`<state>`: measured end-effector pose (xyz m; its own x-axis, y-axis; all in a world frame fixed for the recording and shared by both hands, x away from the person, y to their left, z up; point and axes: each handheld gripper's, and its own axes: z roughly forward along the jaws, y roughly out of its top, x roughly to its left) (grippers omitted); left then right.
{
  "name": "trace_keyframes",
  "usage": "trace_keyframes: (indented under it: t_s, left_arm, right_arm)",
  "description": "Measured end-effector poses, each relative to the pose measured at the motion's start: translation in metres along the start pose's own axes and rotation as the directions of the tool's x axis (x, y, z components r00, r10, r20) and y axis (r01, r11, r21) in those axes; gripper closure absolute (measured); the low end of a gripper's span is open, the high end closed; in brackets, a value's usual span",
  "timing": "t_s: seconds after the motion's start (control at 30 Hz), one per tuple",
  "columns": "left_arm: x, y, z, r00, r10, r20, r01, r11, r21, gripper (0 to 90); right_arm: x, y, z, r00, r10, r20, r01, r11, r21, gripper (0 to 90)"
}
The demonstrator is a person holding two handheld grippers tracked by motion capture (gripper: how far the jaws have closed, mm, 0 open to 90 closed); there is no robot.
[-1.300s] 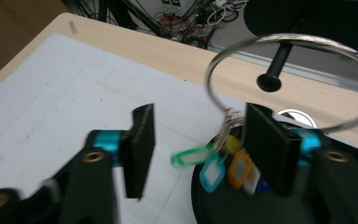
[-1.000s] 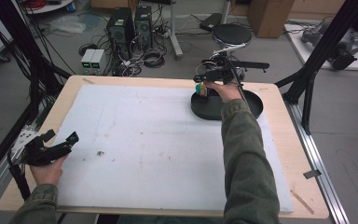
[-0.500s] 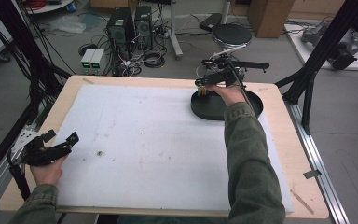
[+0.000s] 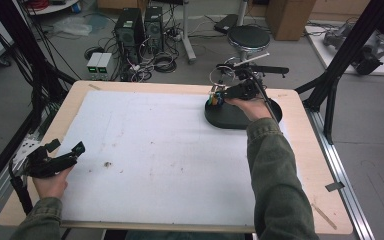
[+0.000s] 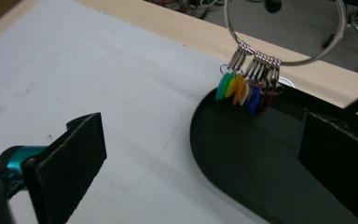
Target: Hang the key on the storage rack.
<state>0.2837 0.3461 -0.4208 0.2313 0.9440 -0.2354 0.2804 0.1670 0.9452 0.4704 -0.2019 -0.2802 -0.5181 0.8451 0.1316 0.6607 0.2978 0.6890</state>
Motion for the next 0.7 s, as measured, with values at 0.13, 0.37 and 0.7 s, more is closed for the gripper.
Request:
trace_keyframes:
  t_s: [0.13, 0.37, 0.7]
  left_arm:
    - [0.000, 0.000, 0.000, 1.0000, -0.001, -0.001, 0.001, 1.0000, 0.000, 1.8]
    - [-0.001, 0.000, 0.000, 1.0000, 0.003, -0.002, -0.003, 1.0000, -0.002, 1.8]
    - [-0.001, 0.000, 0.000, 1.0000, 0.003, -0.003, -0.003, 1.0000, 0.002, 1.8]
  right_arm:
    - [-0.003, -0.009, -0.005, 0.9994, 0.027, -0.022, -0.027, 0.999, -0.028, 0.4]
    - [-0.007, -0.030, -0.006, 0.9989, 0.043, -0.018, -0.043, 0.999, -0.032, 0.4]
    - [-0.009, -0.054, -0.013, 0.9993, 0.036, 0.004, -0.036, 0.998, -0.060, 0.5]
